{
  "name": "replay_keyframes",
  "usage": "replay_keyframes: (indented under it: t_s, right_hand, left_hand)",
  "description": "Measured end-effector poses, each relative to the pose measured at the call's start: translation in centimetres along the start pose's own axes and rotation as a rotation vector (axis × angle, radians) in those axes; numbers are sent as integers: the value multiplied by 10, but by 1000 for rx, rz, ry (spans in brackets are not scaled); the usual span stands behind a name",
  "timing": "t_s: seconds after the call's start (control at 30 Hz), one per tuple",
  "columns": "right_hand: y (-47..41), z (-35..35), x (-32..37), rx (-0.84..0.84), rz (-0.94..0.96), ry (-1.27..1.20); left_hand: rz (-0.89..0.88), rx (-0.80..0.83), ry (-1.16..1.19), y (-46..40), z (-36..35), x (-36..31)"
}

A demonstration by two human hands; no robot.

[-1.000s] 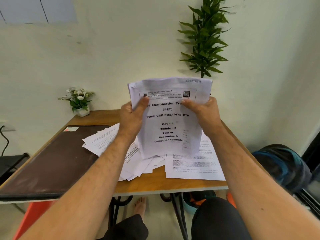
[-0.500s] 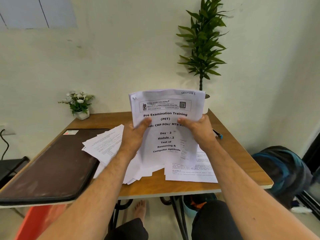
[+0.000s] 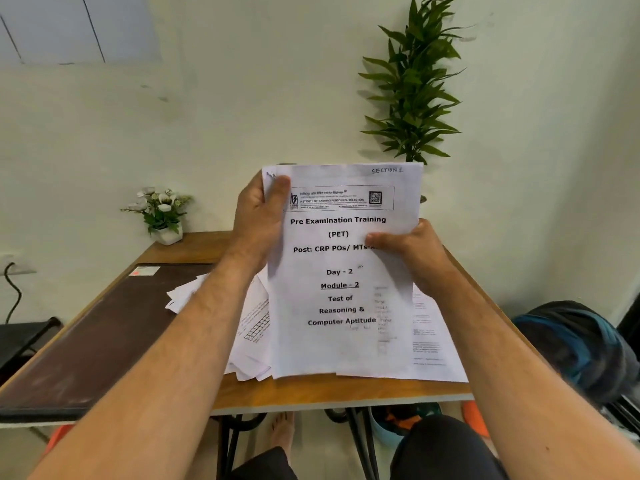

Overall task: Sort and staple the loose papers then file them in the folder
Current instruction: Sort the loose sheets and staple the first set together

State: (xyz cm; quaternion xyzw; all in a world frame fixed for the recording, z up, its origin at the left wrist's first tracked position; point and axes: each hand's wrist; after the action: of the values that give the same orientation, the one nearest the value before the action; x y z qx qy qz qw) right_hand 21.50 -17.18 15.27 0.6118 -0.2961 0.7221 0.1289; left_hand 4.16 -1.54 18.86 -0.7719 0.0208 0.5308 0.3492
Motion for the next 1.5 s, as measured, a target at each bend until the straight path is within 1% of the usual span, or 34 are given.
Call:
replay_keyframes:
  t_s: [0.1, 0.17, 0.27, 0.4, 0.57, 0.83, 0.93, 1.03, 1.1, 1.13, 1.23, 1.3, 1.33, 1.43, 1.5]
  right_hand:
    - [-10, 7, 5, 52, -60, -38]
    - [-15, 10, 3, 94, -121, -72]
    - [-18, 11, -11, 127, -207, -110]
    - [-14, 18, -38, 152, -304, -119]
    - [-13, 28, -65, 123, -367, -31]
    - [-20, 45, -94, 61, -472, -19]
    - [-20, 53, -108, 53, -447, -27]
    - [-22, 54, -114, -58, -405, 50]
    - [-23, 55, -118, -107, -432, 95]
    - [-23, 57, -122, -86, -469, 105]
    - [-19, 64, -121, 95, -621, 89]
    - [-17, 71, -117, 155, -691, 53]
    - [-17, 72, -115, 158, -695, 71]
    - [-15, 67, -119, 96, -627, 270]
    - [-10, 65, -126, 73, -612, 297]
  left_hand:
    - [73, 53, 113, -8, -1, 4]
    - [141, 46, 147, -9, 1, 11]
    - [240, -6, 193, -5, 0, 31]
    - [304, -97, 151, 5, -4, 71]
    - [397, -76, 96, 8, -11, 115]
    - [515, -54, 49, 3, -31, 161]
    - [571, -77, 23, 12, -37, 182]
    - [559, -69, -60, 19, -33, 199]
    - [543, -86, -76, 19, -31, 206]
    - [546, -96, -73, 20, -32, 208]
    - [562, -113, -70, 21, -35, 211]
    - [568, -112, -69, 20, -35, 212]
    - [567, -112, -80, 19, -35, 213]
    - [567, -101, -107, 20, -32, 218]
    - [577, -90, -130, 24, -33, 219]
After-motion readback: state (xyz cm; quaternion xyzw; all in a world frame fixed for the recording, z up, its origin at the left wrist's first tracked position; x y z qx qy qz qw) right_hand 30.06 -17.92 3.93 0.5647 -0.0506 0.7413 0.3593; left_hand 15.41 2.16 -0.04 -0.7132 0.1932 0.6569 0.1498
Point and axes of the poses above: each hand's wrist, its own y-axis away from the middle knuckle, its own z-axis out of the back of the hand, x = y × z, and after that the axes turned 6 degrees about y, right-handed
